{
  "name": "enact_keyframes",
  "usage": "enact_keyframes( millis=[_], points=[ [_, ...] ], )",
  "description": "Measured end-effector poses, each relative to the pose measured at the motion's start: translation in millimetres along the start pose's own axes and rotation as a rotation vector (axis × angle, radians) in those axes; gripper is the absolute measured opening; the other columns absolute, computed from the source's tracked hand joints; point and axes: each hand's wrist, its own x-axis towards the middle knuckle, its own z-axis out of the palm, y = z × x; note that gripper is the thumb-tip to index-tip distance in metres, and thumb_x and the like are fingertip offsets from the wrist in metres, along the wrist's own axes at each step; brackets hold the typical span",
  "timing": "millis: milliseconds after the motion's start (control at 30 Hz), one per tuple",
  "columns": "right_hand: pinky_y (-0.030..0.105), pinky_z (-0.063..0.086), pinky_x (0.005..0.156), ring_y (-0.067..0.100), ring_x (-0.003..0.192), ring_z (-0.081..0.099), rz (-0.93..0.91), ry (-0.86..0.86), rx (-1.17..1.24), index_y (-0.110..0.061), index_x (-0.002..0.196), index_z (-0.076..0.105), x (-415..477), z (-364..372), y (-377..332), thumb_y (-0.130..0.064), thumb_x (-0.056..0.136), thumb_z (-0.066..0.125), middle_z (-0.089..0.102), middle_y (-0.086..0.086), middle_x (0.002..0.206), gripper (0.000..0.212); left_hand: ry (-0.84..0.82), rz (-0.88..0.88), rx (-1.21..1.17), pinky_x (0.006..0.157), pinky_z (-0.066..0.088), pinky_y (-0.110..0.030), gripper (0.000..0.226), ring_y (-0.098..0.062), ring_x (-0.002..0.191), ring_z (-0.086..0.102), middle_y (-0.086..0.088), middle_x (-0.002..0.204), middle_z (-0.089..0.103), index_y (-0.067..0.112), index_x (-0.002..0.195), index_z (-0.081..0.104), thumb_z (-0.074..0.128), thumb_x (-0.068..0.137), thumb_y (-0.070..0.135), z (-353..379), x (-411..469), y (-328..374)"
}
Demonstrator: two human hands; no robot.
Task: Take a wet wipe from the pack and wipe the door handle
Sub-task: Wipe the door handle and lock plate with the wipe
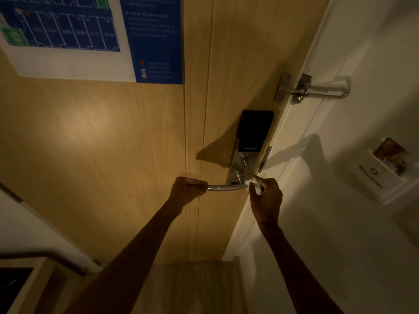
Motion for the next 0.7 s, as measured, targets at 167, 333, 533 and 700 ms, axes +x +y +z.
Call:
enact_keyframes(
  millis=[167, 333, 533, 700],
  points=[
    [0.029, 0.056, 0.072, 0.017, 0.078, 0.065, 0.058, 0.117, -0.040, -0.010, 0.105, 0.068, -2, 7, -4, -0.027, 0.089, 0.065, 0.067, 0.009, 0.095, 0.023, 0.018, -0.007, 0.015, 0.070, 0.056, -0.023, 0.012, -0.017, 0.074, 0.071, -0.006, 0.076, 0.075, 0.020, 0.077, 0.076, 0.075, 0.076, 0.008, 3, -1, 2],
    [0.016, 0.050, 0.070, 0.016, 0.079, 0.067, 0.103, 0.029, 0.012, -0.006, 0.099, 0.070, -15, 21, -1, -0.028, 0.089, 0.066, 0.071, 0.009, 0.093, 0.025, 0.005, -0.011, -0.002, 0.073, 0.056, -0.026, 0.013, -0.019, 0.076, 0.071, -0.008, 0.077, 0.075, 0.019, 0.077, 0.076, 0.075, 0.075, 0.007, 2, -1, 3],
    [0.019, 0.054, 0.071, 0.018, 0.079, 0.069, 0.084, 0.062, 0.101, -0.005, 0.097, 0.071, -17, 23, 5, -0.021, 0.085, 0.071, 0.072, 0.008, 0.088, 0.020, 0.001, -0.033, -0.033, 0.072, 0.057, -0.024, 0.012, -0.019, 0.077, 0.071, -0.010, 0.079, 0.075, 0.017, 0.078, 0.076, 0.074, 0.076, 0.005, 3, 0, 3],
    [0.032, 0.057, 0.088, 0.019, 0.101, 0.064, -0.065, 0.035, 0.035, -0.006, 0.105, 0.070, -29, 36, 0, -0.011, 0.084, 0.071, 0.066, 0.009, 0.108, 0.021, -0.008, -0.027, -0.057, 0.063, 0.055, -0.016, 0.012, -0.016, 0.075, 0.071, -0.011, 0.081, 0.074, 0.007, 0.087, 0.076, 0.073, 0.076, 0.004, 2, -2, 4]
  ],
)
